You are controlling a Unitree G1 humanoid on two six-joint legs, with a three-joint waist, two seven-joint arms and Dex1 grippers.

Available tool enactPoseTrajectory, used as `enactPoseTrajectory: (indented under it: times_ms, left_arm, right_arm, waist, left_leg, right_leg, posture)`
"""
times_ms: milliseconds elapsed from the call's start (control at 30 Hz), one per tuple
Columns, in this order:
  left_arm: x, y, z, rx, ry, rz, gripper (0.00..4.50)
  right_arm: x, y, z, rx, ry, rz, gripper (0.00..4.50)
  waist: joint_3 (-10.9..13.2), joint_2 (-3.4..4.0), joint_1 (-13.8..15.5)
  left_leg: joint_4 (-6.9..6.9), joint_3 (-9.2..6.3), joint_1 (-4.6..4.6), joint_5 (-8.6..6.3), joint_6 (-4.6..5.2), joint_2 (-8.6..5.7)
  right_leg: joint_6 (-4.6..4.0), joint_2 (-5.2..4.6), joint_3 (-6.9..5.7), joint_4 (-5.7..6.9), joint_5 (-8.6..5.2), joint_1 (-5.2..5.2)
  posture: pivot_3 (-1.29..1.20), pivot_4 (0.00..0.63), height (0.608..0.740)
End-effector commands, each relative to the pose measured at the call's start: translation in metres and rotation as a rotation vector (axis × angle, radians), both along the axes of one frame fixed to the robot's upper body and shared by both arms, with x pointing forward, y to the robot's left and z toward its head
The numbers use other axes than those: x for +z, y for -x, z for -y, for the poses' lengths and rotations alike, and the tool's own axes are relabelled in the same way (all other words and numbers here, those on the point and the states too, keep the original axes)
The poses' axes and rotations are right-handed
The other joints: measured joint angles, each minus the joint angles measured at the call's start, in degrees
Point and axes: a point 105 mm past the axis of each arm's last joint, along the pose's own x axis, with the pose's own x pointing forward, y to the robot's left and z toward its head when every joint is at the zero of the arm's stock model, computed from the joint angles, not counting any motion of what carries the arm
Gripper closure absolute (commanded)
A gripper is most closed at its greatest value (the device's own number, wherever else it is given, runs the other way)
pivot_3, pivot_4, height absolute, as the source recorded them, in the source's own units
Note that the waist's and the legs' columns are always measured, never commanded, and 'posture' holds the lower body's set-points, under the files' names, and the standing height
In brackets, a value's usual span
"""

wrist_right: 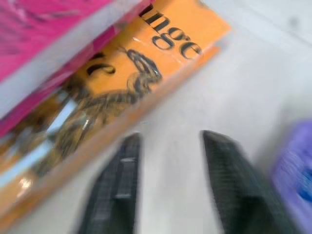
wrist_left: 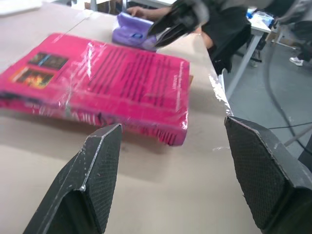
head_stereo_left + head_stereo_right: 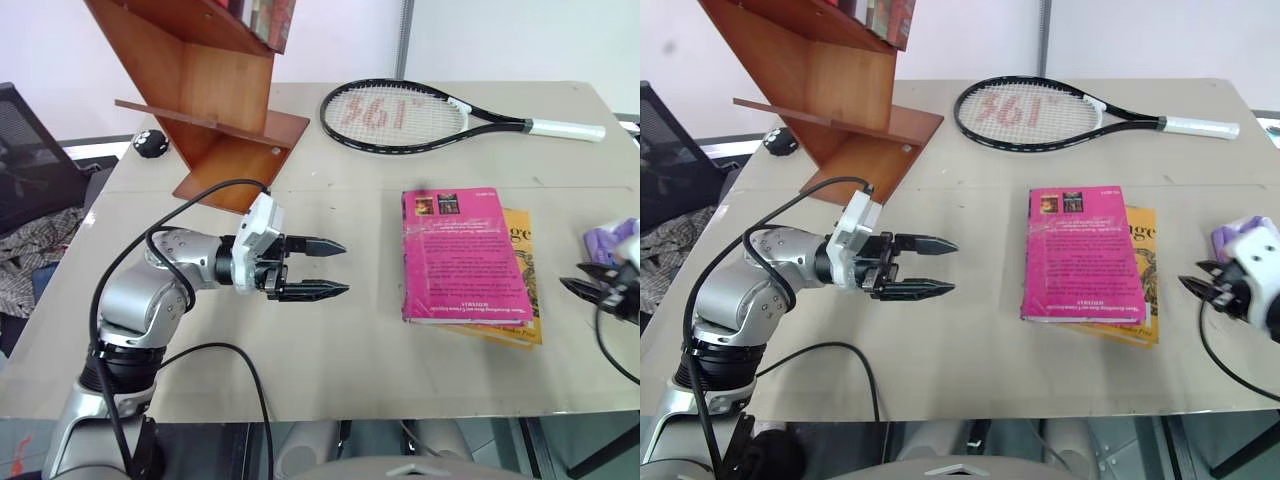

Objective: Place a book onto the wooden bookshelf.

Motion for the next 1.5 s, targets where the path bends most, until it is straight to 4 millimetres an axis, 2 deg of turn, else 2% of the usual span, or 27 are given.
enactPoseTrajectory:
  times_ms: [33,67,100,167,267,400,467,533,633,833,1067,1167,1267,1300,1333,1367,1400,1433,1500]
  left_arm:
    - [-0.008,-0.005,-0.007,0.039,-0.044,-0.002,1.03]
    - [-0.011,-0.006,-0.007,0.037,-0.057,-0.007,1.03]
    - [-0.014,-0.007,-0.008,0.033,-0.066,-0.011,1.03]
    - [-0.019,-0.013,-0.009,0.051,-0.078,-0.030,1.03]
    - [-0.032,-0.030,-0.006,0.117,-0.090,-0.153,1.03]
    - [-0.035,-0.045,0.011,0.178,-0.027,-0.487,1.03]
    - [-0.039,-0.049,0.019,0.197,-0.052,-0.583,1.03]
    - [-0.037,-0.055,0.033,0.209,-0.016,-0.763,1.03]
    - [-0.036,-0.062,0.054,0.211,0.021,-0.938,1.03]
    - [-0.045,-0.071,0.105,0.205,0.045,-1.098,1.03]
    - [-0.055,-0.083,0.137,0.254,0.120,-1.182,1.03]
    - [-0.057,-0.084,0.145,0.255,0.132,-1.191,1.75]
    - [-0.058,-0.084,0.154,0.248,0.157,-1.196,1.75]
    - [-0.059,-0.084,0.155,0.253,0.168,-1.196,2.25]
    - [-0.059,-0.085,0.157,0.256,0.176,-1.193,2.30]
    - [-0.059,-0.086,0.157,0.258,0.182,-1.187,2.90]
    - [-0.058,-0.087,0.157,0.257,0.191,-1.184,3.19]
    - [-0.056,-0.087,0.155,0.254,0.201,-1.183,3.73]
    - [-0.054,-0.088,0.149,0.248,0.204,-1.162,3.93]
  right_arm:
    - [0.039,0.047,-0.014,0.129,-0.040,0.087,0.67]
    - [0.044,0.059,-0.016,0.130,-0.061,0.089,0.21]
    - [0.046,0.070,-0.019,0.129,-0.078,0.090,0.06]
    - [0.051,0.086,-0.026,0.126,-0.090,0.097,0.06]
    - [0.067,0.101,-0.040,0.125,-0.119,0.191,0.06]
    - [0.069,0.106,-0.055,0.132,-0.120,0.201,0.06]
    - [0.066,0.106,-0.059,0.132,-0.118,0.192,0.06]
    - [0.065,0.107,-0.063,0.129,-0.119,0.183,0.06]
    - [0.061,0.109,-0.068,0.126,-0.117,0.164,0.06]
    - [0.060,0.114,-0.072,0.109,-0.126,0.151,0.06]
    - [0.061,0.118,-0.079,0.107,-0.135,0.153,0.06]
    - [0.059,0.118,-0.079,0.106,-0.138,0.149,0.00]
    - [0.057,0.116,-0.080,0.109,-0.142,0.147,0.00]
    - [0.057,0.115,-0.081,0.111,-0.143,0.148,0.00]
    - [0.057,0.114,-0.081,0.114,-0.144,0.149,0.00]
    - [0.057,0.113,-0.081,0.115,-0.144,0.150,0.00]
    - [0.057,0.112,-0.081,0.116,-0.144,0.150,0.00]
    - [0.056,0.111,-0.081,0.117,-0.144,0.151,0.00]
    - [0.056,0.109,-0.081,0.121,-0.143,0.152,0.00]
  waist:
    - [-0.03,0.06,-0.19]
    - [-0.03,0.08,-0.29]
    - [-0.05,0.10,-0.31]
    - [-0.05,0.11,-0.51]
    - [-0.08,0.19,-0.18]
    - [-0.06,0.11,0.22]
    - [-0.05,0.06,0.08]
    - [-0.07,0.07,-0.02]
    - [-0.06,0.06,0.17]
    - [0.05,-0.12,0.13]
    - [0.11,-0.21,0.11]
    - [0.10,-0.21,0.13]
    - [0.10,-0.21,0.28]
    - [0.10,-0.21,0.39]
    - [0.09,-0.20,0.56]
    - [0.09,-0.20,0.80]
    - [0.09,-0.21,1.06]
    - [0.09,-0.21,1.24]
    - [0.10,-0.22,1.23]
  left_leg:
    - [-0.03,-0.02,0.02,-0.06,0.10,0.00]
    - [-0.03,-0.02,0.05,-0.13,0.22,0.02]
    - [-0.03,-0.02,0.07,-0.16,0.26,0.04]
    - [-0.01,0.02,0.18,-0.21,0.32,0.12]
    - [0.01,0.00,0.16,-0.24,0.36,0.12]
    - [0.18,-0.21,0.19,-0.24,0.37,0.12]
    - [0.23,-0.20,0.16,-0.24,0.38,0.11]
    - [0.22,-0.19,0.15,-0.25,0.38,0.10]
    - [0.21,-0.28,0.10,-0.25,0.39,0.03]
    - [0.20,-0.35,0.01,-0.28,0.31,-0.05]
    - [0.17,-0.35,0.00,-0.43,0.11,-0.05]
    - [0.17,-0.32,0.00,-0.44,0.11,-0.05]
    - [0.17,-0.30,0.00,-0.43,0.08,-0.05]
    - [0.17,-0.29,0.00,-0.44,0.08,-0.05]
    - [0.18,-0.29,0.00,-0.44,0.08,-0.05]
    - [0.18,-0.29,0.01,-0.44,0.08,-0.05]
    - [0.18,-0.29,0.00,-0.44,0.08,-0.05]
    - [0.19,-0.29,0.00,-0.44,0.07,-0.06]
    - [0.19,-0.30,0.00,-0.40,0.03,-0.06]
  right_leg:
    - [0.00,0.00,-0.01,0.00,0.00,0.01]
    - [0.00,0.01,-0.01,0.00,0.00,0.03]
    - [-0.01,0.00,0.00,0.01,0.00,0.04]
    - [-0.02,-0.01,0.08,0.00,0.01,0.11]
    - [-0.03,-0.06,0.08,-0.04,0.02,0.15]
    - [-0.02,-0.05,-0.05,-0.05,0.01,0.32]
    - [-0.01,-0.02,-0.22,-0.05,0.01,0.31]
    - [0.01,-0.03,-0.23,-0.06,0.00,0.31]
    - [0.02,0.02,-0.34,-0.05,0.00,0.32]
    - [0.10,-0.12,-0.34,-0.12,-0.06,0.31]
    - [0.13,-0.18,-0.28,-0.15,-0.08,0.28]
    - [0.14,-0.19,-0.28,-0.15,-0.08,0.29]
    - [0.15,-0.19,-0.28,-0.16,-0.09,0.29]
    - [0.15,-0.19,-0.28,-0.15,-0.09,0.30]
    - [0.15,-0.19,-0.29,-0.16,-0.09,0.30]
    - [0.15,-0.19,-0.29,-0.15,-0.09,0.30]
    - [0.15,-0.19,-0.30,-0.15,-0.09,0.30]
    - [0.15,-0.18,-0.30,-0.15,-0.08,0.31]
    - [0.15,-0.17,-0.31,-0.15,-0.08,0.31]
  posture:
    - [0.00,0.150,0.740]
    - [0.00,0.150,0.740]
    - [0.00,0.150,0.740]
    - [0.00,0.150,0.740]
    - [0.00,0.150,0.740]
    - [0.00,0.150,0.740]
    - [0.00,0.150,0.740]
    - [0.00,0.150,0.740]
    - [0.00,0.150,0.740]
    - [0.00,0.150,0.740]
    - [0.00,0.150,0.740]
    - [0.00,0.150,0.740]
    - [0.00,0.150,0.740]
    - [0.00,0.150,0.740]
    - [0.00,0.150,0.740]
    - [0.00,0.150,0.740]
    - [0.00,0.150,0.740]
    - [0.00,0.150,0.740]
    - [0.00,0.150,0.740]
